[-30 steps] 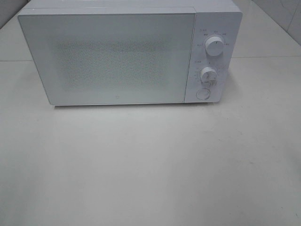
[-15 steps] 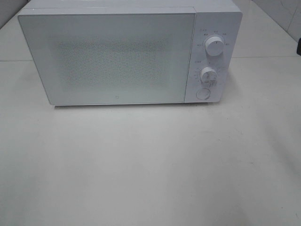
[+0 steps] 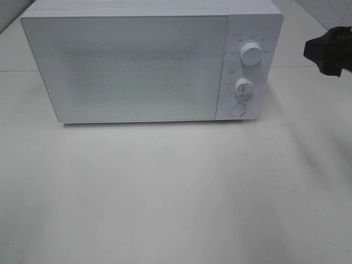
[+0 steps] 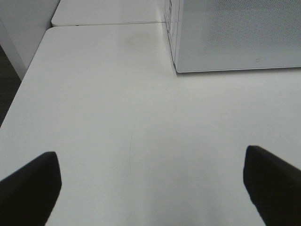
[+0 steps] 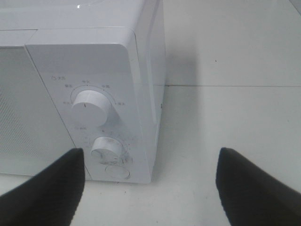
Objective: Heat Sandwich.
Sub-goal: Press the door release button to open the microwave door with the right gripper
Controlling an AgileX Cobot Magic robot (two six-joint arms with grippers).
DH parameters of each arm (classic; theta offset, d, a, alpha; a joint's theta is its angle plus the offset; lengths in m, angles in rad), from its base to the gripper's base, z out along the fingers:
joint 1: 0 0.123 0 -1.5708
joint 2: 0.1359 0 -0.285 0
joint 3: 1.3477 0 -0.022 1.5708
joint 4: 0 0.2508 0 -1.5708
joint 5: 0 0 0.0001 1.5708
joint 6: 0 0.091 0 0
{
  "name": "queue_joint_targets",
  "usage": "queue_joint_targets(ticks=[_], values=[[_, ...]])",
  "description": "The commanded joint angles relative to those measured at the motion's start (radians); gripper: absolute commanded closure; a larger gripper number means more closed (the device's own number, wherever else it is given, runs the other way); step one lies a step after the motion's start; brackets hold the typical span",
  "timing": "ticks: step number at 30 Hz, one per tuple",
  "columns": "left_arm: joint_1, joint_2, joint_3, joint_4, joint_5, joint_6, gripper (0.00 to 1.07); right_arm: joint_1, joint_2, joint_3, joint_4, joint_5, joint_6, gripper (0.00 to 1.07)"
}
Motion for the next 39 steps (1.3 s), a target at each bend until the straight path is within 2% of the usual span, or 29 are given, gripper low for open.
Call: queue_joint_targets(ticks=[1, 9, 12, 16, 22, 25, 31, 39], values=[[0.005, -0.027, 0.003, -0.004, -0.008, 0.001, 0.07, -0.007, 0.068, -0.005, 0.000, -0.124, -0.011, 0.32], [0.005, -0.027, 0.003, -0.004, -0.008, 0.001, 0.07, -0.007, 0.223, 0.015, 0.000, -0.310, -0.005, 0.32], [0.005, -0.027, 0.003, -0.004, -0.008, 0.001, 0.07, 0.006, 0.283, 0.088, 0.028, -0.474, 0.009, 0.31], [0.005, -0.027, 0.003, -0.004, -0.008, 0.001, 0.07, 0.031, 0.316, 0.139, 0.078, -0.563, -0.001, 0.31], [0.005, -0.027, 0.003, -0.004, -0.008, 0.001, 0.07, 0.123, 0.386, 0.216, 0.152, -0.717, -0.069, 0.31], [0.005, -0.027, 0.003, -0.004, -0.008, 0.001, 0.07, 0.153, 0.403, 0.224, 0.195, -0.732, -0.088, 0.31], [0.005, -0.027, 0.003, -0.004, -0.008, 0.001, 0.07, 0.273, 0.475, 0.243, 0.312, -0.809, -0.158, 0.31], [0.005, -0.027, 0.003, -0.004, -0.008, 0.001, 0.07, 0.371, 0.550, 0.243, 0.387, -0.864, -0.175, 0.31]])
